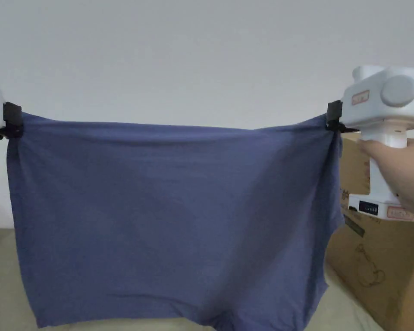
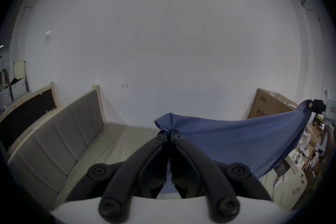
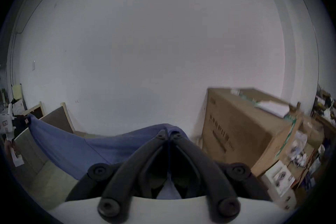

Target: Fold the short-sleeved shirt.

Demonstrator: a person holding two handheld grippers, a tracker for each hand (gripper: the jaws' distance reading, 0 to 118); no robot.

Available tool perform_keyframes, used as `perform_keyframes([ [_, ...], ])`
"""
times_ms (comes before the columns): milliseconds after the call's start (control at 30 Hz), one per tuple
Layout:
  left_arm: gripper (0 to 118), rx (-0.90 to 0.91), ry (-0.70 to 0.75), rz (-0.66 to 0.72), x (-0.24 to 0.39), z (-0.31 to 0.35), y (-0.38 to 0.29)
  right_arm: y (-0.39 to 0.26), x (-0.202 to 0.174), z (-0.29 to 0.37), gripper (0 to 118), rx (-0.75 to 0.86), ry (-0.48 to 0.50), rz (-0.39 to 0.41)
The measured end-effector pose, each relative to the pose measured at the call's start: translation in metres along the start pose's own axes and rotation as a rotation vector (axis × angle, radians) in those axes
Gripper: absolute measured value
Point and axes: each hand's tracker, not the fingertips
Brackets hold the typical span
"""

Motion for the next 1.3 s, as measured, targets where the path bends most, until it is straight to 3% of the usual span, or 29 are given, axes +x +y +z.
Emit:
perform_keyframes([
  [233,1,-0.413,-0.035,0.033,-0.023,-0.035,-0.182,-0.230,0.032,-0.032,0,-0.417,0.033,-0.125],
  [367,1,-0.627,-0.050,0.026,-0.043,-0.005,-0.302,-0.364,0.054,0.016,0,-0.663,0.038,-0.107],
  [533,1,-0.796,-0.102,-0.018,-0.060,0.072,-0.392,-0.457,0.089,0.108,0,-0.871,0.107,-0.085],
  [633,1,-0.873,-0.126,-0.039,-0.073,0.102,-0.427,-0.477,0.100,0.153,0,-0.937,0.130,-0.077],
  [733,1,-0.902,-0.139,-0.084,-0.076,0.136,-0.443,-0.483,0.109,0.189,0,-0.975,0.154,-0.148],
  [967,1,-0.966,-0.146,-0.041,-0.074,0.187,-0.458,-0.494,0.113,0.222,0,-1.046,0.170,-0.077],
  [1300,2,-1.016,-0.126,-0.046,-0.069,0.174,-0.491,-0.514,0.083,0.216,1,-1.107,0.106,-0.051],
])
